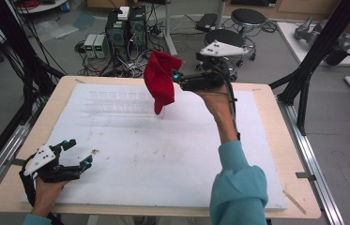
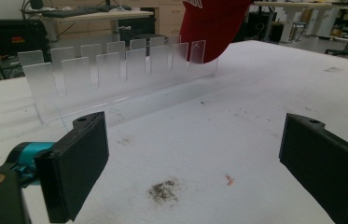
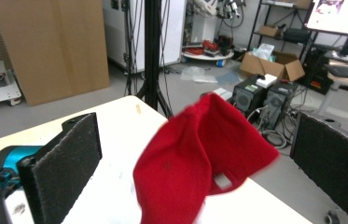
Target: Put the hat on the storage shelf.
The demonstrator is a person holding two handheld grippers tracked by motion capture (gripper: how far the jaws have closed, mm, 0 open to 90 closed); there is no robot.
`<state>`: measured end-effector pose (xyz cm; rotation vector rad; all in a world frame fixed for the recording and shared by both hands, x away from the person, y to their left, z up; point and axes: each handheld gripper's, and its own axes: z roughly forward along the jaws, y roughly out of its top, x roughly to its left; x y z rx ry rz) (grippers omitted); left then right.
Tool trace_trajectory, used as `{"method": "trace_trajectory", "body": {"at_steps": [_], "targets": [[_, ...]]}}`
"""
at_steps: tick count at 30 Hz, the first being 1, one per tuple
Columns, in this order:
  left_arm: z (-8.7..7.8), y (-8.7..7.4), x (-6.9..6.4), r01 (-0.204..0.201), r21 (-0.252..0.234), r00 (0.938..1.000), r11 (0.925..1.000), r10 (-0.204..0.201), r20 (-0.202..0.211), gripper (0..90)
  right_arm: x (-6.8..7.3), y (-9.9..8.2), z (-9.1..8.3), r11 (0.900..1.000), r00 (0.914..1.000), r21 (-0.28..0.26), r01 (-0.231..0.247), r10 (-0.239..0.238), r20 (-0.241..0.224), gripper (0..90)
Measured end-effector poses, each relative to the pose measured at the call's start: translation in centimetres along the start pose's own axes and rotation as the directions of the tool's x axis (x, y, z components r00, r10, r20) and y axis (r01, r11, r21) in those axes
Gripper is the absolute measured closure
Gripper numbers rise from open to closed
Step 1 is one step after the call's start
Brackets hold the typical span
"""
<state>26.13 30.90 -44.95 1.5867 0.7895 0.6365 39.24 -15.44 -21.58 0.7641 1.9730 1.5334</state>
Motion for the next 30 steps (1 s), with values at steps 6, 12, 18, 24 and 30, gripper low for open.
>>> {"method": "trace_trajectory", "body": {"at_steps": [6,12,18,24,30], "targets": [[0.0,0.0,0.1,0.008,0.004,0.9999,1.0,-0.008,-0.009,8.6,-0.5,-2.3,-3.9,0.9998,0.999,0.012,-0.014,0.014,0.043,0.9],[0.2,0.0,0.2,0.007,-0.002,0.9997,1.0,-0.007,-0.023,8.7,-0.3,-5.1,-7.7,0.9998,0.9975,-0.013,-0.016,0.017,0.069,0.8],[0.2,0.1,0.2,0.007,-0.012,0.9996,0.9999,-0.008,-0.029,8.6,1.0,-9.8,-11.3,0.9997,0.9944,-0.004,-0.023,0.023,0.104,0.8],[0.2,0.0,0.2,0.006,-0.012,0.9996,0.9999,-0.006,-0.029,8.6,2.2,-15.0,-12.7,0.9976,0.9902,0.005,-0.069,0.068,0.122,0.8],[0.2,0.0,0.1,-0.005,-0.015,0.9994,0.9999,0.004,-0.033,8.7,3.2,-20.2,-12.1,0.9935,0.9832,-0.001,-0.114,0.113,0.144,0.8]]}}
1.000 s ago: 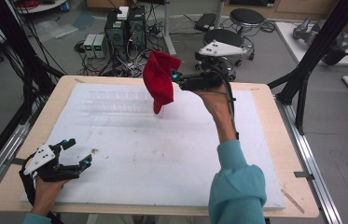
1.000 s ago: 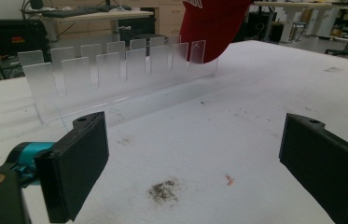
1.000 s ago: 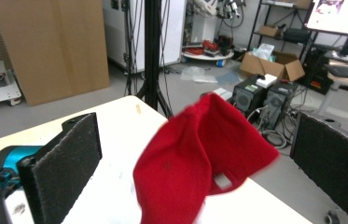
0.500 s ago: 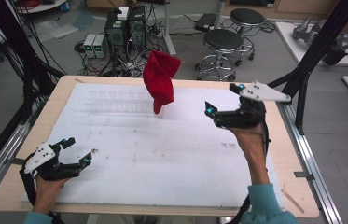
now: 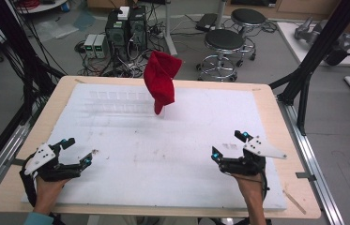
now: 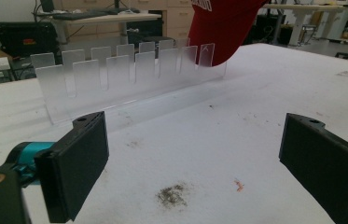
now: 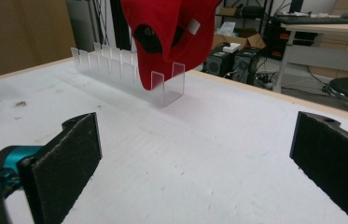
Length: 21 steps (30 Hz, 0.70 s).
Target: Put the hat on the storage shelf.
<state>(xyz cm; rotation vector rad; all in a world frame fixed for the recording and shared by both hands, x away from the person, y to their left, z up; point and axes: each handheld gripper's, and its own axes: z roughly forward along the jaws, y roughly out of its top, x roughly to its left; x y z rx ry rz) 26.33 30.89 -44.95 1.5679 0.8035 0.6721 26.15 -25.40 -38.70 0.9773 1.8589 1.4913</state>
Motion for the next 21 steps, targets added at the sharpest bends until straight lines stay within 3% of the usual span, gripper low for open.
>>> {"method": "trace_trajectory", "body": {"at_steps": [7,10,13,16,21], "targets": [[0.0,0.0,0.0,0.008,-0.004,1.0,1.0,-0.008,-0.004,8.6,0.3,-2.5,0.7,0.9999,0.9999,0.001,-0.011,0.011,0.008,0.8],[0.0,0.0,0.0,0.004,-0.004,1.0,1.0,-0.004,-0.005,8.6,0.5,-2.7,1.0,0.9997,0.9997,0.012,-0.02,0.02,0.011,0.8],[0.0,0.0,0.0,0.002,-0.006,1.0,1.0,-0.002,-0.006,8.7,0.8,-2.7,1.2,0.9999,0.9996,-0.006,0.01,-0.01,0.027,0.8],[-0.1,-0.1,-0.1,0.001,-0.011,1.0,0.9999,-0.002,-0.009,8.6,0.8,-2.7,1.2,0.9998,0.9995,-0.018,0.006,-0.005,0.031,0.8],[-0.1,-0.1,-0.1,-0.008,-0.011,0.9999,0.9999,0.008,-0.008,8.6,1.0,-3.0,1.5,0.9999,0.9991,0.014,0.009,-0.009,0.042,0.8]]}}
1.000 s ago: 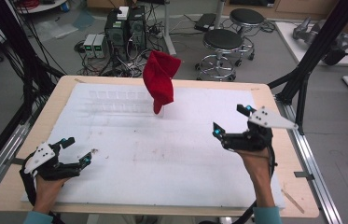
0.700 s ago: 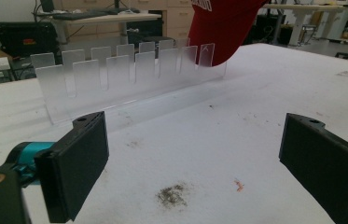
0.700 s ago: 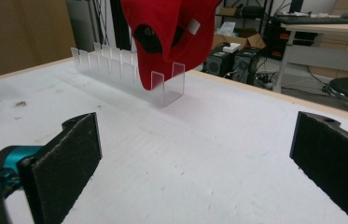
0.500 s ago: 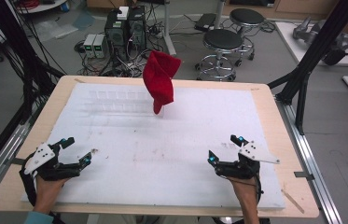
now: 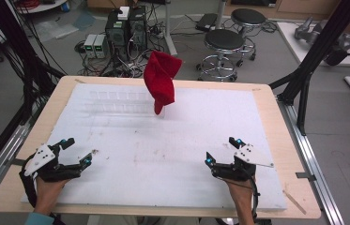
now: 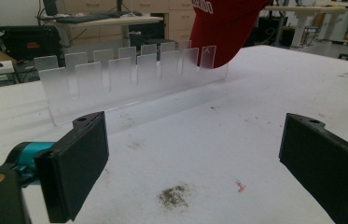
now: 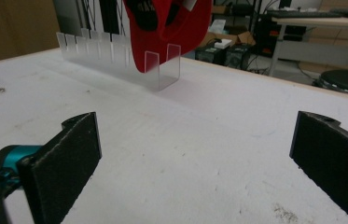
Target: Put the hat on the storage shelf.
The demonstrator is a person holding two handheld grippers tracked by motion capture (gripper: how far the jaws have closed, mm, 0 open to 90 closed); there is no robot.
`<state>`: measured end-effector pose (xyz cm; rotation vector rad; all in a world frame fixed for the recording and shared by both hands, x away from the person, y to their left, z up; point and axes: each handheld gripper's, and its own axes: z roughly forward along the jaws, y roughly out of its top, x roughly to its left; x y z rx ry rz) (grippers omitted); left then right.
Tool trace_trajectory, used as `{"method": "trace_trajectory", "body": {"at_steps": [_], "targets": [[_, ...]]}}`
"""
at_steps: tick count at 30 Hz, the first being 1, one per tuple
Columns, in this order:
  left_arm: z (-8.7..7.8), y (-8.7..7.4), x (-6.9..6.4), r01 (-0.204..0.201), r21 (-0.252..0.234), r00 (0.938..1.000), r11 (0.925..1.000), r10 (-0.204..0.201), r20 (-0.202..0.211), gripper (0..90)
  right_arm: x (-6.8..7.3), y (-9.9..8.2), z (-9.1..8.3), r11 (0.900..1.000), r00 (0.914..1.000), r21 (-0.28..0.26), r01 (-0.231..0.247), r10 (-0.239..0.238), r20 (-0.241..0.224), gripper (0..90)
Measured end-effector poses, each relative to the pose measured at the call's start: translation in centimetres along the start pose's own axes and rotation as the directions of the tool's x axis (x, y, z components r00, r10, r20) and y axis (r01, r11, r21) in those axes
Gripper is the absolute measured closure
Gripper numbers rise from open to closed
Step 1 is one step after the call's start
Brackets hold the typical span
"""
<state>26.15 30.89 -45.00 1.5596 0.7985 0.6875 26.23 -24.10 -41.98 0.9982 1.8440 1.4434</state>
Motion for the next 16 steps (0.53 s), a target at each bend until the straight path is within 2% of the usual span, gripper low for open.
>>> {"method": "trace_trajectory", "body": {"at_steps": [1,4,6,16], "targets": [[0.0,-0.01,-0.02,-0.001,-0.002,1.0,1.0,0.001,0.0,8.6,0.22,-0.06,0.14,0.9997,0.9997,0.002,0.023,-0.023,0.011,0.8],[-0.01,-0.01,-0.06,-0.002,-0.004,1.0,1.0,0.002,0.0,8.6,0.31,-0.13,0.25,0.9996,0.9996,0.012,0.026,-0.026,0.014,0.8],[-0.04,-0.01,-0.02,-0.002,-0.004,1.0,1.0,0.002,0.0,8.6,0.23,-0.35,0.49,0.9992,0.9998,0.037,0.017,-0.017,0.009,0.8],[-0.07,-0.03,-0.05,0.001,-0.01,1.0,0.9999,-0.001,-0.008,8.6,0.38,-0.36,0.37,0.9988,0.9989,0.035,0.033,-0.034,0.032,0.8]]}}
